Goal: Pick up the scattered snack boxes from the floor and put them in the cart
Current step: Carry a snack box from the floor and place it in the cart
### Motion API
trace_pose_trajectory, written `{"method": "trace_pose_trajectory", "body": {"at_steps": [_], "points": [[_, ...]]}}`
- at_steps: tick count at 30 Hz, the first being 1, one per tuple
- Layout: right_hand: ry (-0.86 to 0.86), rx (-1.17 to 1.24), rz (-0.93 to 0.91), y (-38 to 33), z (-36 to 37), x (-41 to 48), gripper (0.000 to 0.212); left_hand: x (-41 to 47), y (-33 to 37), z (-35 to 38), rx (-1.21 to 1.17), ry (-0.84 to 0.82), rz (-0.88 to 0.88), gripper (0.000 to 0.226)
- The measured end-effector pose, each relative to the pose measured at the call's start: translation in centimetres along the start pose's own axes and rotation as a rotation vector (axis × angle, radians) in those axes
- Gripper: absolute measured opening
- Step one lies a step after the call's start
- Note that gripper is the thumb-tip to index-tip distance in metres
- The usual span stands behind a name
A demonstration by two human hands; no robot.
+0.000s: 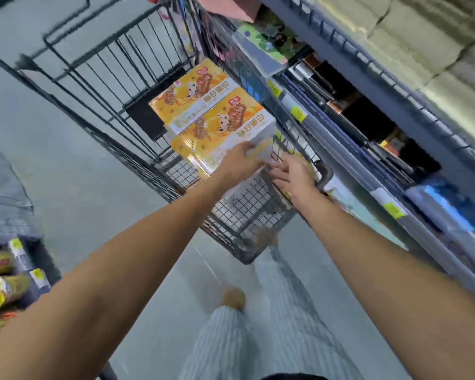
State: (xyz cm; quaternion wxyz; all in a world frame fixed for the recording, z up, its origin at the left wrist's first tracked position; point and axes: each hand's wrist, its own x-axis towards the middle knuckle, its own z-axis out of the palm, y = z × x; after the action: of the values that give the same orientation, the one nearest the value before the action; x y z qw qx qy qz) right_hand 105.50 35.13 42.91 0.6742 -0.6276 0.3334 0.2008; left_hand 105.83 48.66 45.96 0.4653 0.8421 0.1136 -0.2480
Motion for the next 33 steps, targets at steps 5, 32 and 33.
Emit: {"method": "trace_pose_trajectory", "body": {"at_steps": [5, 32, 33], "points": [[0.138, 0.123, -0.071, 2.8, -5.8, -6.4, 0.015, -4.5, 2.0, 4.8, 0.145, -0.105, 0.131, 0.053], [0.773, 0.710, -0.033, 33.9, -52.1, -42.3, 0.020, -41.6, 8.7, 56.9, 0.424, -0.824, 0.498, 0.037], [0.800, 0.728, -0.035, 35.7, -54.1, -44.2, 0.020, -43.8, 8.7, 59.2, 0.416, -0.844, 0.500, 0.033]]}}
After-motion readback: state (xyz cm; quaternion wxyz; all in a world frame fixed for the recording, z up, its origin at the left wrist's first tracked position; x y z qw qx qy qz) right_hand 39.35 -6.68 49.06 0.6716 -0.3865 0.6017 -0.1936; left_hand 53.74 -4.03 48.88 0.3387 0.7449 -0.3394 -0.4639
